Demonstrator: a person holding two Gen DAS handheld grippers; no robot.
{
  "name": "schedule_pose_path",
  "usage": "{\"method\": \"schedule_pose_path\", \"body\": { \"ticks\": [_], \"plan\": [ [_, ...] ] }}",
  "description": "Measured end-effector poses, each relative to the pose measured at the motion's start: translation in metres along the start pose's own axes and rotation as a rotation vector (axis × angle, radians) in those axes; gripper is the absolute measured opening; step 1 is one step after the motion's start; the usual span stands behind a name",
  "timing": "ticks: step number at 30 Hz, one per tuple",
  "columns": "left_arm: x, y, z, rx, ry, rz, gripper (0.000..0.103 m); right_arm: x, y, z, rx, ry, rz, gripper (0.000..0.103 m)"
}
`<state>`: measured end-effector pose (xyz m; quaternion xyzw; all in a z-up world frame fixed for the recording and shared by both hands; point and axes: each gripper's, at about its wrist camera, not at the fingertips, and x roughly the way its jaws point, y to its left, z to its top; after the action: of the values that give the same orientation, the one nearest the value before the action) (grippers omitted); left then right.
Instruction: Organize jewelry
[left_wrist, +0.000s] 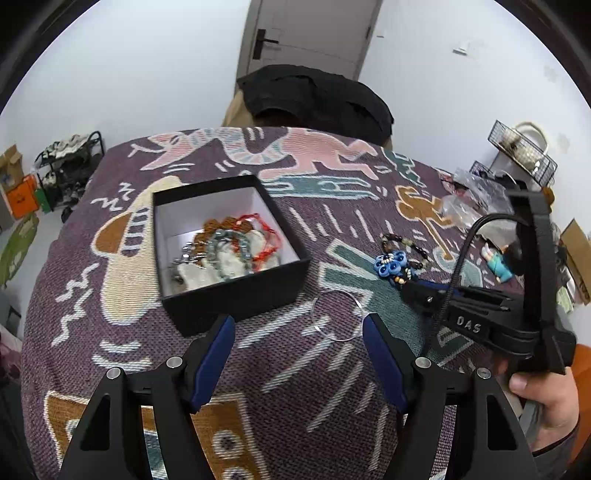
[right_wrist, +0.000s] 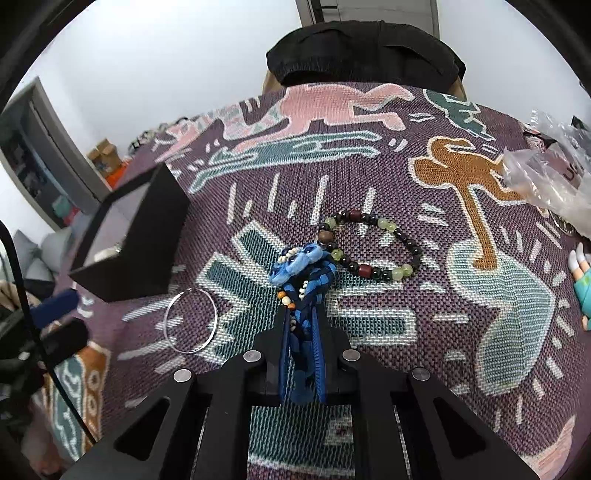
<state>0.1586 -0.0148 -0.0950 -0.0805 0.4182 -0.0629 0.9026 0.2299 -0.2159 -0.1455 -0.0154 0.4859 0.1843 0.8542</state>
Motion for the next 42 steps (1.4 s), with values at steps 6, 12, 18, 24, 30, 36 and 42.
{"method": "schedule_pose_path", "body": {
  "ticks": [6,12,18,24,30,36,42],
  "plan": [
    [0.014,-0.015,-0.001,0.028,0.028,-0.01,0.072,-0.022,-0.019,0.001,0.042,-0.057,0.017,0.012],
    [0.032,-0.03,-0.002,0.051,0.067,-0.011,0.073,-0.044,-0.042,-0.001,0.096,-0.11,0.027,0.012],
    [0.051,-0.044,-0.006,0.071,0.098,0.021,0.073,-0.062,-0.059,-0.007,0.128,-0.149,0.029,0.012],
    [0.068,-0.047,-0.008,0.075,0.114,0.086,0.072,-0.073,-0.073,-0.015,0.163,-0.172,0.023,0.012],
    [0.069,-0.056,-0.012,0.124,0.091,0.134,0.057,-0.084,-0.082,-0.026,0.194,-0.197,0.025,0.012],
    [0.066,-0.063,-0.013,0.146,0.107,0.11,0.033,-0.095,-0.091,-0.041,0.223,-0.22,0.028,0.012],
    [0.056,-0.072,-0.011,0.152,0.111,0.076,0.001,-0.11,-0.1,-0.049,0.24,-0.245,0.029,0.012]
  ]
}}
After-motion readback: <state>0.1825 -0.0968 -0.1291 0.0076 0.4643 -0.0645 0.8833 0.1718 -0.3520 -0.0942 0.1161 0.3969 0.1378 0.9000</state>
